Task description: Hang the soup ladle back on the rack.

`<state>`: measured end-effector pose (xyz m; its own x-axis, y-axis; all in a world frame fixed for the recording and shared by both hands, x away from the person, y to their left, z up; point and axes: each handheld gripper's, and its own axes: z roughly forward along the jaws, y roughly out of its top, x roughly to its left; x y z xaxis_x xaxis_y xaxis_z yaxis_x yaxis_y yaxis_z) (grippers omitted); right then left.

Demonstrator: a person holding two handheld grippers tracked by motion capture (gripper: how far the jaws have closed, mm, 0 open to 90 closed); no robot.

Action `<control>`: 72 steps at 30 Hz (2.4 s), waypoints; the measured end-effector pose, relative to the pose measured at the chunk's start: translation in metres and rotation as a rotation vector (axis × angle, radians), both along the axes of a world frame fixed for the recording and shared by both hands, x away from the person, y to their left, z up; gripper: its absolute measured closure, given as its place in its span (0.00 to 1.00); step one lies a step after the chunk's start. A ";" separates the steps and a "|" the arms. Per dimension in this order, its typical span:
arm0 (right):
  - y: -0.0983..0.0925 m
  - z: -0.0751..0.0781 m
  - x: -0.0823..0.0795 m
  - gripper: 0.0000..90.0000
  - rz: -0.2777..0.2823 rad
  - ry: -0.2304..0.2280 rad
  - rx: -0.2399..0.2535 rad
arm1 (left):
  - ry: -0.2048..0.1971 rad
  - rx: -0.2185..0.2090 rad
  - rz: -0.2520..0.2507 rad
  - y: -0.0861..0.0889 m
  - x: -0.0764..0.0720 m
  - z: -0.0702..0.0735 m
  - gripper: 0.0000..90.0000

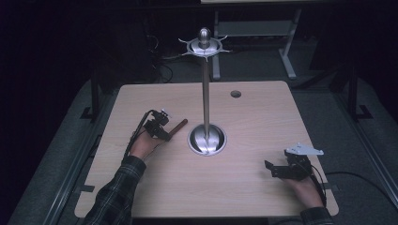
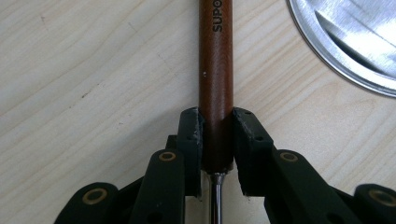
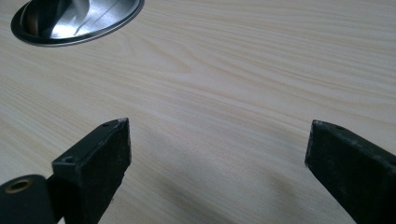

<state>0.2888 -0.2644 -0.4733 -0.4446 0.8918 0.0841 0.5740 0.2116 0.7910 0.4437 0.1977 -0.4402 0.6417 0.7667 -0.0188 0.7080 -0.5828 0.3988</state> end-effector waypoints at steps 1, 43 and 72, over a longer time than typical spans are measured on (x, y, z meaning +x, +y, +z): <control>0.000 0.000 0.000 0.07 0.000 0.000 0.001 | -0.003 -0.008 -0.002 0.001 0.000 0.001 0.82; 0.000 -0.001 0.001 0.07 -0.001 0.001 -0.007 | -0.275 -0.455 -0.104 0.051 -0.064 0.084 0.82; 0.002 -0.001 0.002 0.07 -0.001 0.000 -0.005 | -0.389 -0.568 -0.177 0.053 -0.086 0.124 0.82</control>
<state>0.2907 -0.2628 -0.4739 -0.4440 0.8925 0.0797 0.5741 0.2150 0.7900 0.3574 0.2506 -0.3161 0.7971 0.5899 -0.1288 0.3667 -0.3034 0.8795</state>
